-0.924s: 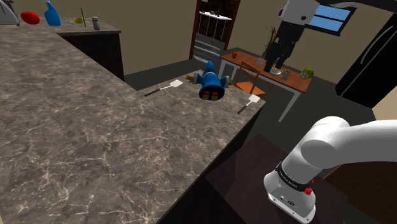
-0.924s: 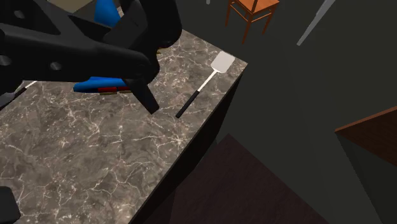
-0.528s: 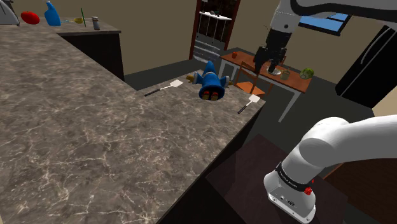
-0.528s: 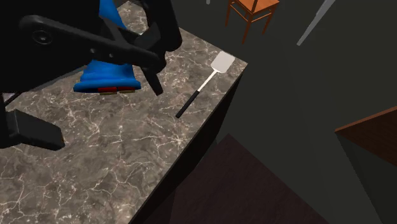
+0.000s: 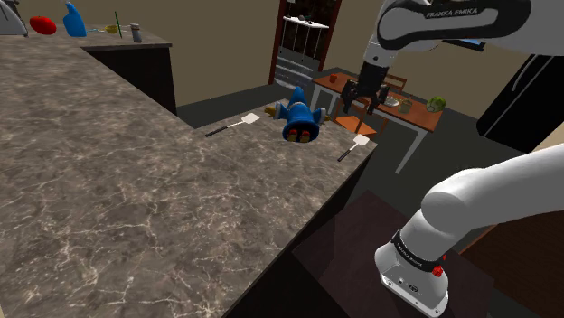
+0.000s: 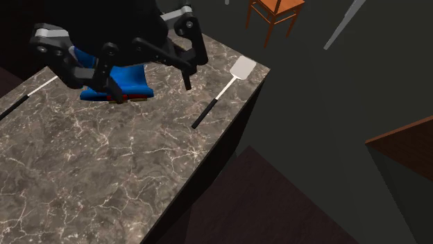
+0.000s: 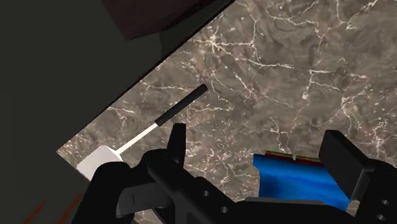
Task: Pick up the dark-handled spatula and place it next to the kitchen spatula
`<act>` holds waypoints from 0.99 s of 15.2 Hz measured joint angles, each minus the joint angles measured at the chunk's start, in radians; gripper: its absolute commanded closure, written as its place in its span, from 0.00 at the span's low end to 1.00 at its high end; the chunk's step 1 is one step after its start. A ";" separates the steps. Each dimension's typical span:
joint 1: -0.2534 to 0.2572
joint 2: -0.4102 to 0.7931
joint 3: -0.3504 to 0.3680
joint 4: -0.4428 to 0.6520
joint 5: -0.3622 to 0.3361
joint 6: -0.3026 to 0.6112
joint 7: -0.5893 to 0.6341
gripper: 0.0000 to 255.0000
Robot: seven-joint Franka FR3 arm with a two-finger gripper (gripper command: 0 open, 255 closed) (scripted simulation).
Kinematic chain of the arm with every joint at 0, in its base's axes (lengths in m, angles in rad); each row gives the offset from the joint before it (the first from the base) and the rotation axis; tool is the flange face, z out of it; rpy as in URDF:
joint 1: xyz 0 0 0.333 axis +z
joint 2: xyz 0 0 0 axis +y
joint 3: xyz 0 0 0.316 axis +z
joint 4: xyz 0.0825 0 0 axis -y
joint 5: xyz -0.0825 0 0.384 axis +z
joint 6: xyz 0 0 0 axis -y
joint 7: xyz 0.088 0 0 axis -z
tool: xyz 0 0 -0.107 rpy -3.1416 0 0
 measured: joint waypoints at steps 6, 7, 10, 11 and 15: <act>-0.072 0.150 -0.030 -0.009 0.009 0.154 0.153 0.00; -0.085 0.184 -0.040 -0.002 0.010 0.181 0.172 0.00; -0.121 0.258 -0.066 -0.002 0.016 0.253 0.236 0.00; -0.134 0.288 -0.077 0.004 0.019 0.278 0.253 0.00; -0.171 0.402 -0.108 0.029 0.042 0.364 0.339 0.00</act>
